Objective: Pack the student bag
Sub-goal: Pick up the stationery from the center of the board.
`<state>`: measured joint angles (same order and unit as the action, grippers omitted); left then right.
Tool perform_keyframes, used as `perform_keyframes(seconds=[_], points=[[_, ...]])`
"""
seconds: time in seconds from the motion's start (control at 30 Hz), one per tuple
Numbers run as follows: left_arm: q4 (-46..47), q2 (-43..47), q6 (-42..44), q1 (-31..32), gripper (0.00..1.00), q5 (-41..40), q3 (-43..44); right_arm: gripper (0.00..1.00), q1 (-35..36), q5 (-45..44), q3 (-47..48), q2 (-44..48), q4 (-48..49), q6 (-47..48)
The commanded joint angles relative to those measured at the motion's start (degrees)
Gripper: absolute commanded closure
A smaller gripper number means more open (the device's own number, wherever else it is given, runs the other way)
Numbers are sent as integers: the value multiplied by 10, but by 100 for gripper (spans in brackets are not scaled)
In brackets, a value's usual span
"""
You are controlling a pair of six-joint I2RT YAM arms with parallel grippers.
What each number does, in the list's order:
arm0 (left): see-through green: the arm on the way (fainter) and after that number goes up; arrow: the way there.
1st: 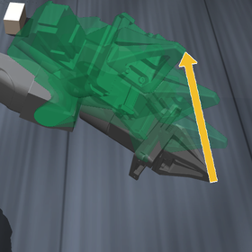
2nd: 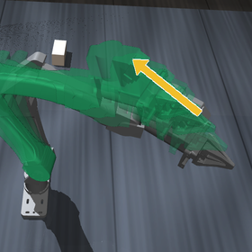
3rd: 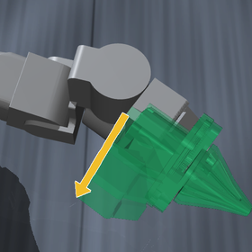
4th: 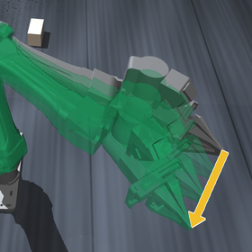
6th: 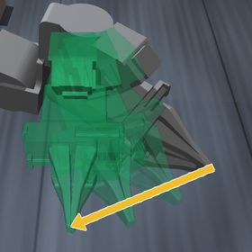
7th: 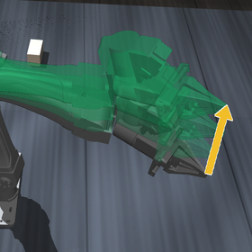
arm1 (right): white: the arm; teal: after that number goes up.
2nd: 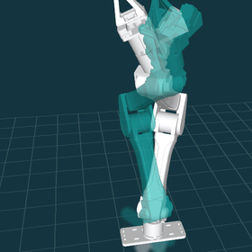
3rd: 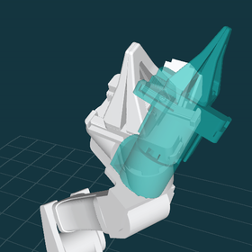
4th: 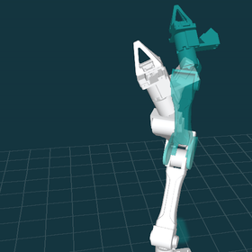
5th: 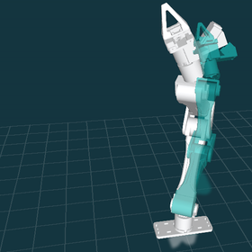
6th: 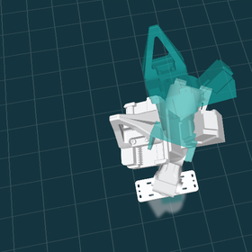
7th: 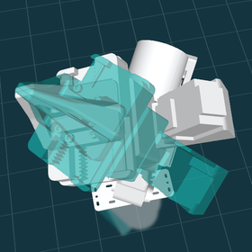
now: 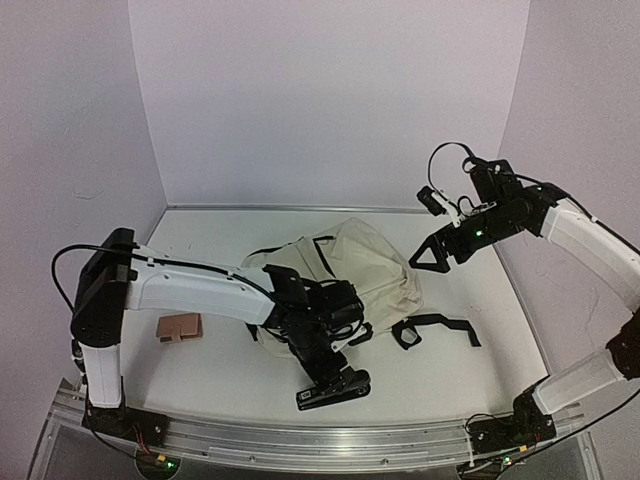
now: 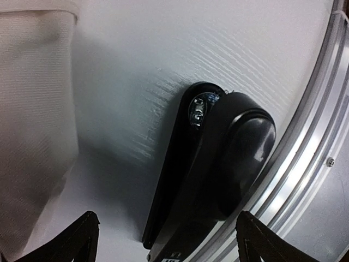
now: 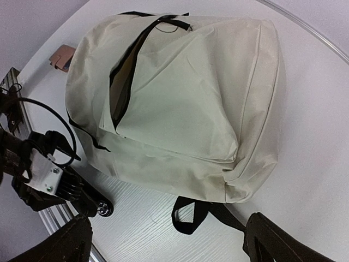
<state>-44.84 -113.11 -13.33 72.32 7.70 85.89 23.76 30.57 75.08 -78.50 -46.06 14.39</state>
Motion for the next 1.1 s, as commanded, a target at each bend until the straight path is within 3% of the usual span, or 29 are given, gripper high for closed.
perform_keyframes(seconds=[0.0,0.23,0.7,1.07], points=[[-21,-34,12,20,16,-18,50,2,-14,25,-9,28,13,-12],[-45,-99,7,52,31,-44,102,2,-17,33,-9,25,15,-16],[-62,-141,18,57,55,-20,125,2,-20,43,-10,27,16,-22],[-152,-172,6,57,48,-72,190,2,-23,52,-17,31,17,-22]])
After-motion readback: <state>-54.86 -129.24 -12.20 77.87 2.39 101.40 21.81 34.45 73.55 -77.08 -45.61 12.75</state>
